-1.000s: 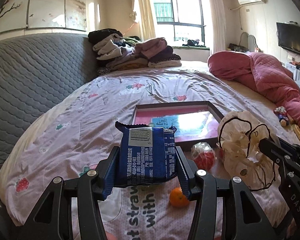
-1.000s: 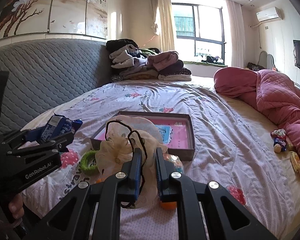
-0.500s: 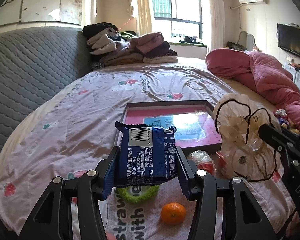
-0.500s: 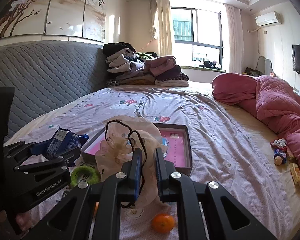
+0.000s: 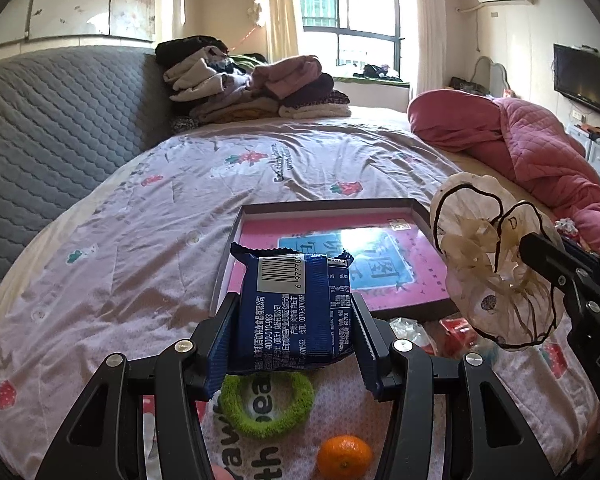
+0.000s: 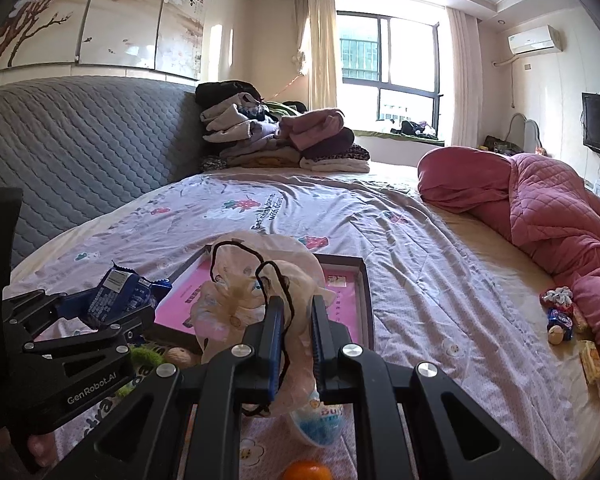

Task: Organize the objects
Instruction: 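Carry snack packet in left gripper while right gripper carries pouch toward tray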

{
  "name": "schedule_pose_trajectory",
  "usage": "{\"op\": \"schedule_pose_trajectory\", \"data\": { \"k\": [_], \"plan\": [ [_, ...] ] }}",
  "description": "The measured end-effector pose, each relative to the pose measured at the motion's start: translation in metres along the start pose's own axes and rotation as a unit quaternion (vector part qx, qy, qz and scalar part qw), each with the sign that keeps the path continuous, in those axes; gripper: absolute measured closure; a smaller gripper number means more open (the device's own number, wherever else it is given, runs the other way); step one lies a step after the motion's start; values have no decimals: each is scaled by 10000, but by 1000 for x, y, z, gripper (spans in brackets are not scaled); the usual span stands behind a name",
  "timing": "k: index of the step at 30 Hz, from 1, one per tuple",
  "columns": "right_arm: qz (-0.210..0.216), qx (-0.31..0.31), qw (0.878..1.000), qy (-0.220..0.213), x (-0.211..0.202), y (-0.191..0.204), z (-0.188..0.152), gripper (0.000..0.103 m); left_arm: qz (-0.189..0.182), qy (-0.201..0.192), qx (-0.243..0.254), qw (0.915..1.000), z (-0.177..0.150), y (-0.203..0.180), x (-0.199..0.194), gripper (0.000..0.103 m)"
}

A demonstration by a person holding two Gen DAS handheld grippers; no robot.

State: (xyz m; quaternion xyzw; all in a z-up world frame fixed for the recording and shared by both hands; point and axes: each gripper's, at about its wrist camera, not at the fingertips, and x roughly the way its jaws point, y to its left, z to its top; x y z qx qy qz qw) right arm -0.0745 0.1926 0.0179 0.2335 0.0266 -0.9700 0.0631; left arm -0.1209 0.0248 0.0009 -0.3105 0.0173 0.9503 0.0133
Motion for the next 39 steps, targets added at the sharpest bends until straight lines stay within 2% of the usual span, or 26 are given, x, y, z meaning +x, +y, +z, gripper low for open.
{"op": "schedule_pose_trajectory", "data": {
  "k": [13, 26, 33, 39],
  "plan": [
    [-136, -25, 9998, 128, 19, -6, 4, 90, -67, 84, -8, 9999, 9, 1, 23, 49],
    [-214, 33, 9995, 213, 38, -16, 8, 90, 51, 208, -61, 9998, 17, 13, 47, 49],
    [-227, 97, 9994, 255, 47, -23, 11, 90, 81, 397, -6, 9992, 25, 16, 67, 49],
    [-215, 139, 9992, 311, 58, -26, 13, 90, 155, 384, 76, 9991, 30, 15, 79, 49]
  ]
}}
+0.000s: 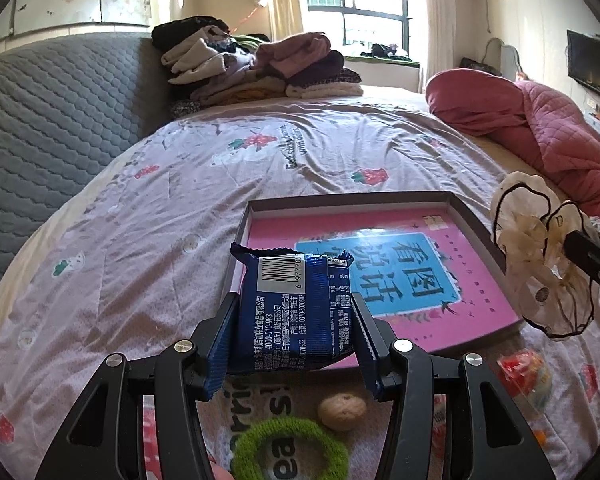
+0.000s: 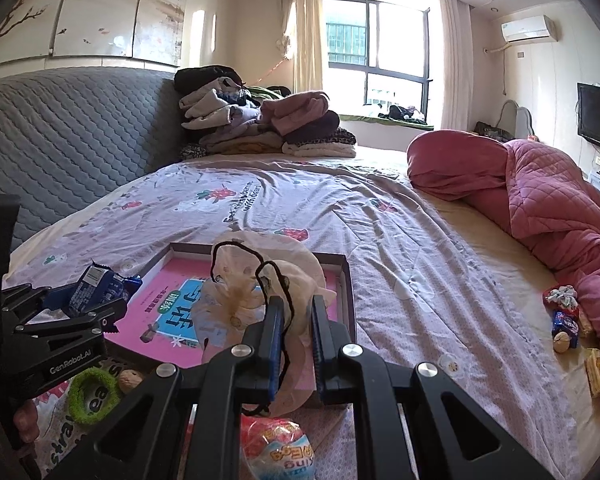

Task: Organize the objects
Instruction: 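Carry snack packet in left gripper while right gripper carries pouch toward tray, then lower packet into tray and open left gripper while right gripper releases pouch there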

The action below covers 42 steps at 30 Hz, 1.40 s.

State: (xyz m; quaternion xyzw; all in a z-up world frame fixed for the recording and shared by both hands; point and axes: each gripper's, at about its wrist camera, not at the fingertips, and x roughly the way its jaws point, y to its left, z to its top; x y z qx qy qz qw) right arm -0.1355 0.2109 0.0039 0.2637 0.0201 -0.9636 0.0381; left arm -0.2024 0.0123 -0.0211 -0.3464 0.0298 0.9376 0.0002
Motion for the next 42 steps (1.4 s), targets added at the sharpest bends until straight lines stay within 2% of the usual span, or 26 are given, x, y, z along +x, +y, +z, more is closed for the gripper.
{"op": "schedule_pose_trajectory", "data": {
  "k": [11, 17, 21, 27, 35, 42],
  "plan": [
    [-54, -82, 9994, 325, 36, -7, 1, 90, -87, 421, -13, 9991, 5, 5, 41, 49],
    [65, -5, 9981, 618, 60, -13, -1, 90, -160, 566, 38, 9983, 9, 11, 60, 49],
    [91, 43, 9970, 773, 68, -14, -6, 90, -72, 733, -12, 9973, 8, 18, 72, 48],
    [133, 107, 9946, 1022, 83, -16, -11, 90, -34, 867, 71, 9962, 6, 17, 84, 48],
    [136, 139, 9933, 1143, 92, -19, -15, 90, -18, 1093, 92, 9940, 3, 16, 100, 48],
    [-10, 101, 9910, 1331, 100, -20, -19, 90, -58, 1175, 34, 9930, 2, 19, 103, 47]
  ]
}}
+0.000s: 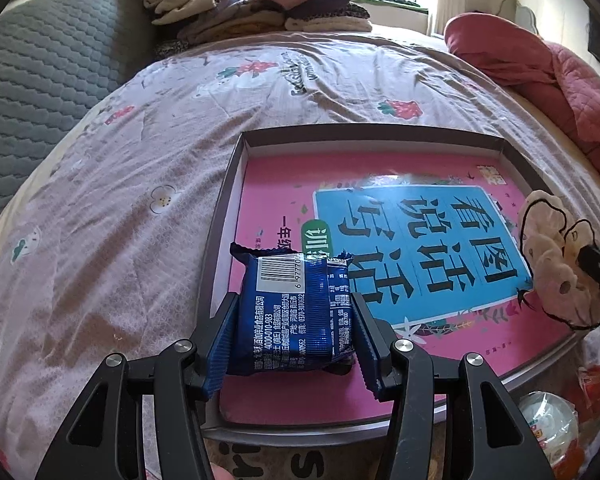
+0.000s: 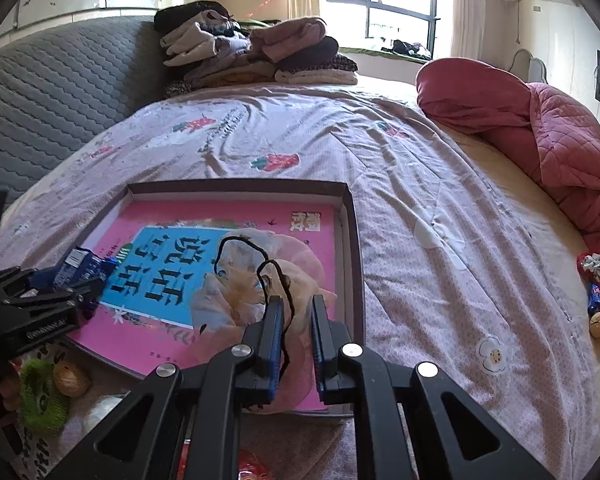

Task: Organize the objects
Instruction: 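Lower packet into tray and open left gripper while right gripper releases pouch there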

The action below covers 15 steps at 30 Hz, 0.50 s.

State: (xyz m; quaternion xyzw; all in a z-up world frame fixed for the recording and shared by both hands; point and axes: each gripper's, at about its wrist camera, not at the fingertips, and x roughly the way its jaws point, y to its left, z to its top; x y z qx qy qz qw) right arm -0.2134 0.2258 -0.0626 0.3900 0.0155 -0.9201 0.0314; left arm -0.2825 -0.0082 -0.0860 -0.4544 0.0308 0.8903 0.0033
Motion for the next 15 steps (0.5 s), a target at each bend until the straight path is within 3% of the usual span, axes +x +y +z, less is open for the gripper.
{"op": "schedule_pose_trajectory", "data": {
  "k": [10, 15],
  "plan": [
    [2, 138, 9999, 27, -1, -4, -1, 89, -122, -17, -98, 9999, -1, 3, -1, 46],
    [33, 203, 9998, 11, -3, -7, -2, 87, -56, -50, 78, 9999, -3, -1, -4, 46]
  ]
}}
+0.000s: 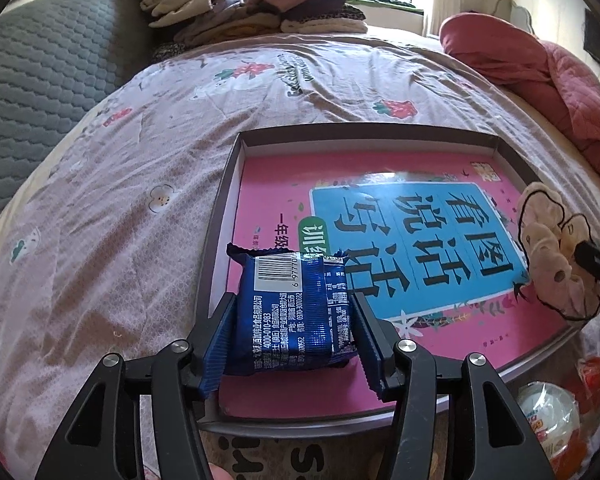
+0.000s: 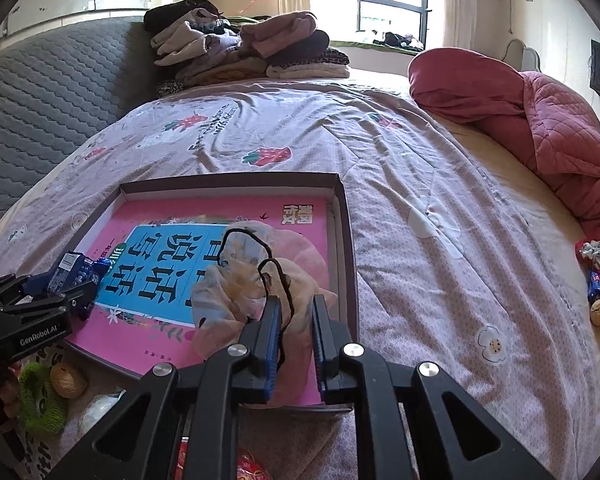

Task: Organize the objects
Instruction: 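Lower packet into tray and open left gripper while right gripper releases pouch there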

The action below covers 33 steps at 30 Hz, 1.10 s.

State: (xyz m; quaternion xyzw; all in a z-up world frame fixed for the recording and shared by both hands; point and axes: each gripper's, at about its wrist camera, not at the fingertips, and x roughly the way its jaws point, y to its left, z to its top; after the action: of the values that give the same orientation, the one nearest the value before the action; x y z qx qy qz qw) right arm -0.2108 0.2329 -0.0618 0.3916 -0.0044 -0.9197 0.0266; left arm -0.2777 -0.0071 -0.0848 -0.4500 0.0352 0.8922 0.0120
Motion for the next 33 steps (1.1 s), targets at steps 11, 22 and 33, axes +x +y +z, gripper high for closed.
{"op": "schedule_pose_trajectory", "data": {
  "k": [11, 22, 33],
  "plan": [
    [83, 178, 9996, -192, -12, -10, 2, 70, -57, -184, 22, 9998, 1, -1, -12, 40],
    [104, 235, 9994, -228, -20, -12, 0, 69, -152, -370, -20, 9992, 0, -1, -28, 39],
    [228, 128, 9989, -376, -47, -1, -3, 58, 147, -545, -199, 9982, -15, 2, -71, 28]
  ]
}}
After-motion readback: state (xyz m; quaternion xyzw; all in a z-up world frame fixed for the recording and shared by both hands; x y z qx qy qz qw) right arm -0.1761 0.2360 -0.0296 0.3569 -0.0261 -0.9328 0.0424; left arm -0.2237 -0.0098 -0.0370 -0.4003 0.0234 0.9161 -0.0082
